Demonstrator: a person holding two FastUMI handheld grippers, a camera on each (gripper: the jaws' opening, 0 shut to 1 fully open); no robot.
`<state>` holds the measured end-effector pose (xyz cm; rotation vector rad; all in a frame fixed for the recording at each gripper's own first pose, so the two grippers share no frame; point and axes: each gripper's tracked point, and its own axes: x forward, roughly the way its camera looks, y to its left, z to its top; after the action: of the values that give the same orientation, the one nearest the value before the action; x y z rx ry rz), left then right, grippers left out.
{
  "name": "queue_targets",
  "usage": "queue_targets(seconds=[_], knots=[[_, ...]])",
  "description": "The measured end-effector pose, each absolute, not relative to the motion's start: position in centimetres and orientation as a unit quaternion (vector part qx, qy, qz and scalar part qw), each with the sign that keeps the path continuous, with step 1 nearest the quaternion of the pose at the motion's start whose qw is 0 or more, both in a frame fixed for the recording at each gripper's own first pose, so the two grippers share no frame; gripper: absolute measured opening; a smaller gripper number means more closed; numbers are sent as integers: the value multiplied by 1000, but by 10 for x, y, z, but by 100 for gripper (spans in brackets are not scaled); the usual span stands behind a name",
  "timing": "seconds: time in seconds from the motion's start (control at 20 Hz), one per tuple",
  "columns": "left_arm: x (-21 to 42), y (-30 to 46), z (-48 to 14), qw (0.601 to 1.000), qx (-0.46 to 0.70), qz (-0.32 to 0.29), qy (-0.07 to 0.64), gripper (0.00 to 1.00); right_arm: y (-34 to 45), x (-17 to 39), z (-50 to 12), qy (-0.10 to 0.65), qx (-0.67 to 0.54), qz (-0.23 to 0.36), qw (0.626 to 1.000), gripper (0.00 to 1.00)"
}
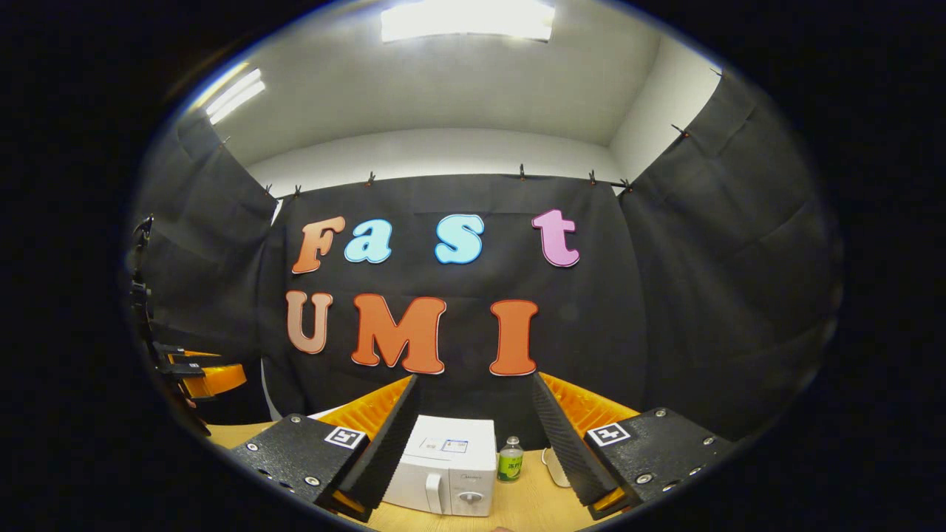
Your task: Open the microwave oven with the left hand, put the food in, and close the microwave oven.
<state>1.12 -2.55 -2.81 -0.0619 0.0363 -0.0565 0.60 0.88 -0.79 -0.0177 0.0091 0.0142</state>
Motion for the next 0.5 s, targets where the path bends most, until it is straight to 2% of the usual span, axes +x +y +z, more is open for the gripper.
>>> queue_targets(seconds=[0.1, 0.15, 0.2, 0.3, 0.35, 0.4, 0.5], knots=[[13, -35, -33, 998, -43, -36, 19, 88, 2, 2, -14, 7, -18, 4, 1000, 93], [13, -41, -37, 998, -48, -41, 21, 88, -1, 0, -17, 9, -22, 2, 1000, 96], [14, -47, -42, 997, -53, -44, 24, 88, -4, -3, -22, 11, -25, 3, 1000, 93], [15, -61, -53, 997, -56, -51, 31, 88, -10, -8, -29, 14, -29, 4, 999, 93], [16, -72, -59, 996, -55, -56, 36, 92, -17, -10, -35, 16, -31, 2, 999, 94], [16, -83, -65, 996, -53, -64, 41, 88, -22, -12, -41, 19, -33, -2, 999, 94], [17, -106, -77, 995, -47, -79, 46, 92, -35, -17, -51, 25, -30, -11, 999, 94]])
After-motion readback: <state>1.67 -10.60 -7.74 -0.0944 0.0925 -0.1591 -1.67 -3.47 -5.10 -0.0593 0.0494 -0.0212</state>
